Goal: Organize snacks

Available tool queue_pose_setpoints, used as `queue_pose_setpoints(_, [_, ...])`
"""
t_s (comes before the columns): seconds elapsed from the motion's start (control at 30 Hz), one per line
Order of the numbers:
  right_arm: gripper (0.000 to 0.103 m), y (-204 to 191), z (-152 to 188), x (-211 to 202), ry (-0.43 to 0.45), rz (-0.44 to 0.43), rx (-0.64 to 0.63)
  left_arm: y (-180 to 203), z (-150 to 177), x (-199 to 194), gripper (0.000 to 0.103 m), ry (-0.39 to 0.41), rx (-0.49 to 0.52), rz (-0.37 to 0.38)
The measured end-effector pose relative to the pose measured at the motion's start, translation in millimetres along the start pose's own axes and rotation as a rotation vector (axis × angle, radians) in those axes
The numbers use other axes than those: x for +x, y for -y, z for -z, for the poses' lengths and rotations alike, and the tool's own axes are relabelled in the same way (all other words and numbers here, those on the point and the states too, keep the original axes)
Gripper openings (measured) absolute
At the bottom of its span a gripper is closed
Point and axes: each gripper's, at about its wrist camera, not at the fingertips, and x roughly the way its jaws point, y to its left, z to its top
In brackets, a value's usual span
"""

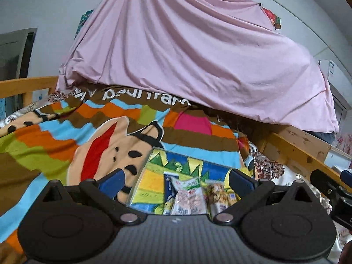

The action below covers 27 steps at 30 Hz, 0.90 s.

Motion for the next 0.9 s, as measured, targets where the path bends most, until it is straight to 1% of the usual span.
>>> queue_pose_setpoints(0.23, [0.102, -22.3, 15.8, -33.6, -0.014, 0.036, -0.038, -21.5, 17.7, -34.8, 0.103, -0.011, 0.046, 0.002])
queue_pose_setpoints(0.33, [0.102, -32.1, 21.7, -45.9, -0.023, 0.041, -0.049, -29.8, 26.4, -49.7, 0.103, -0.009, 0.065, 0.003])
queue_pose_setpoints(0.43, [0.102, -40.6, 29.0, -57.2, -0.042, 0.031, -0.052, -38.6, 35.3, -60.3, 0.103, -0.024, 0.076, 0.002])
queue_pose_setpoints(0.7, [0.102, -57.4, 55.5, -65.5, -0.189, -0.007, -0.087, -53.7, 59.7, -65.7, 0.103, -0.1, 0.114, -0.011])
queue_pose_setpoints(0.9, [0.102, -62.3, 67.3, -56.9, -0.274, -0.031, -0.066, -59.4, 74.9, -60.4, 0.103, -0.156, 0.128, -0.015])
